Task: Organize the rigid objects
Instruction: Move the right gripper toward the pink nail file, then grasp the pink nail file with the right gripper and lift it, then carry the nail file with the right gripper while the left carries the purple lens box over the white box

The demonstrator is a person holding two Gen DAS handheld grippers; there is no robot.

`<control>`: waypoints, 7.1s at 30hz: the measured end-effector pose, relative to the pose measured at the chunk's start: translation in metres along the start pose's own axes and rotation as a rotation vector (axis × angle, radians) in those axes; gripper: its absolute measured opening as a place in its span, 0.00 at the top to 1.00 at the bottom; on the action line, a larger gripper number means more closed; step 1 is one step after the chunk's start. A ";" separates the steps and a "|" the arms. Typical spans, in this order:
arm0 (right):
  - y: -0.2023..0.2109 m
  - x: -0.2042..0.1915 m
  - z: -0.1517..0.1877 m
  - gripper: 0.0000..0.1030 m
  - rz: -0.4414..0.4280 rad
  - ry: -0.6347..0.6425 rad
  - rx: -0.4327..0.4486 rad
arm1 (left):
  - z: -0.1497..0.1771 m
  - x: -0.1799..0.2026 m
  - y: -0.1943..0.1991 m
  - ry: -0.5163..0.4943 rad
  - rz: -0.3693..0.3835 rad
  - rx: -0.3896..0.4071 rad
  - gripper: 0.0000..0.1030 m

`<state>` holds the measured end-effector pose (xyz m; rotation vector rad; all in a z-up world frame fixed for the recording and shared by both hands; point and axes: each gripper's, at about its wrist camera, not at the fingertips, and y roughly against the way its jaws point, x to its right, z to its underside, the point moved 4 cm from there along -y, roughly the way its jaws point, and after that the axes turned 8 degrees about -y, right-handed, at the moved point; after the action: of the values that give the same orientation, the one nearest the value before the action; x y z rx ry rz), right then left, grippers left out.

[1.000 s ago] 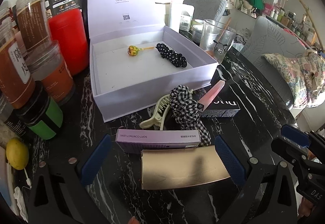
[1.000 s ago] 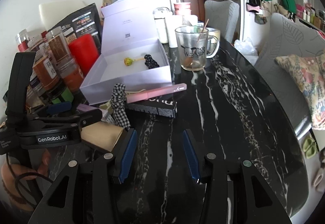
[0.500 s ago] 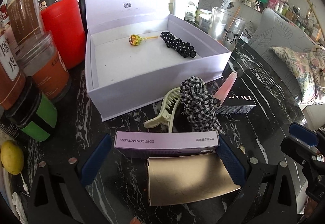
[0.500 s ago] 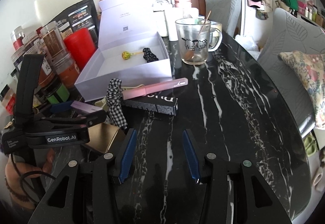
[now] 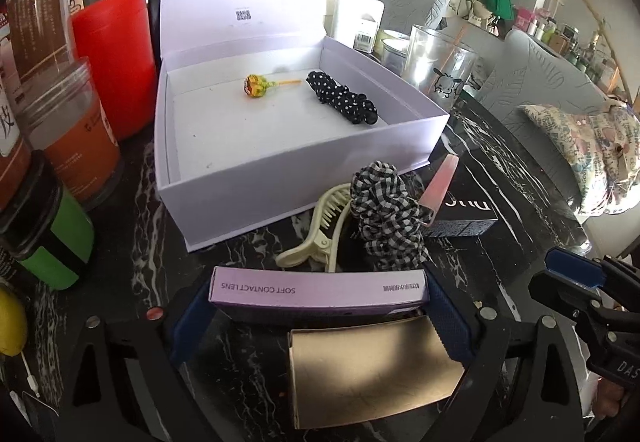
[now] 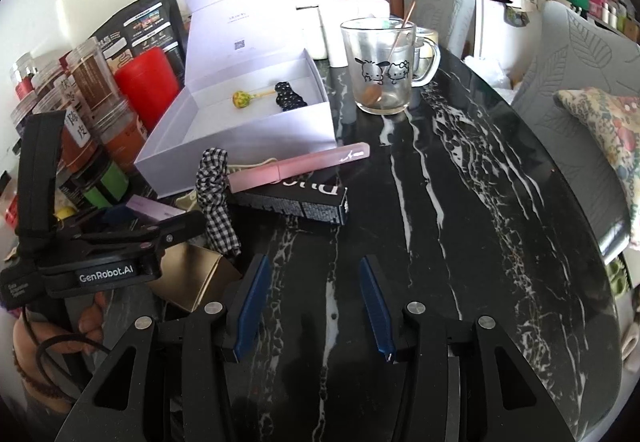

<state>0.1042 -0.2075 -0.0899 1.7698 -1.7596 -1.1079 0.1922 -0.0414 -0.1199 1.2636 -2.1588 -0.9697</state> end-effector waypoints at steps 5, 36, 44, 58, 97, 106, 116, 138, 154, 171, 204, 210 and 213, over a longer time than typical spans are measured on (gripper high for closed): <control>-0.005 -0.002 -0.003 0.55 -0.002 -0.001 -0.004 | -0.002 -0.005 0.005 0.009 0.006 0.011 0.07; -0.061 -0.024 -0.067 0.34 0.061 -0.161 0.040 | -0.017 -0.059 0.026 0.145 -0.109 0.070 0.07; -0.086 -0.018 -0.069 0.35 0.077 -0.213 -0.002 | -0.018 -0.063 0.022 0.147 -0.101 0.064 0.07; -0.088 0.003 -0.064 0.70 -0.011 -0.342 -0.003 | -0.018 -0.056 0.022 0.135 -0.098 0.051 0.07; 0.012 0.032 -0.012 0.87 -0.129 -0.291 0.076 | -0.012 0.019 0.077 0.008 -0.088 0.117 0.07; 0.031 0.026 -0.007 0.87 -0.164 -0.271 0.088 | -0.016 0.031 0.090 -0.001 -0.087 0.133 0.07; 0.052 0.014 -0.018 0.87 -0.186 -0.227 0.106 | -0.034 0.036 0.106 -0.004 -0.090 0.165 0.07; 0.064 -0.030 -0.080 0.87 -0.229 -0.123 0.158 | -0.092 0.003 0.124 0.003 -0.110 0.215 0.07; 0.033 -0.043 -0.129 0.87 -0.215 -0.083 0.153 | -0.139 -0.019 0.099 -0.014 -0.124 0.223 0.07; -0.005 -0.051 -0.175 0.87 -0.198 -0.047 0.150 | -0.183 -0.048 0.056 -0.011 -0.128 0.223 0.07; -0.100 -0.070 -0.229 0.87 -0.188 0.021 0.081 | -0.212 -0.093 -0.022 0.005 -0.193 0.119 0.07; -0.119 -0.063 -0.227 0.87 -0.160 0.011 0.040 | -0.210 -0.101 -0.035 0.011 -0.212 0.094 0.07; -0.129 -0.059 -0.225 0.87 -0.144 0.005 0.017 | -0.207 -0.104 -0.045 0.006 -0.237 0.067 0.07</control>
<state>0.3643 -0.1892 -0.0380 1.9335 -1.6650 -1.1467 0.4075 -0.0361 -0.0231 1.5803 -2.0856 -0.9908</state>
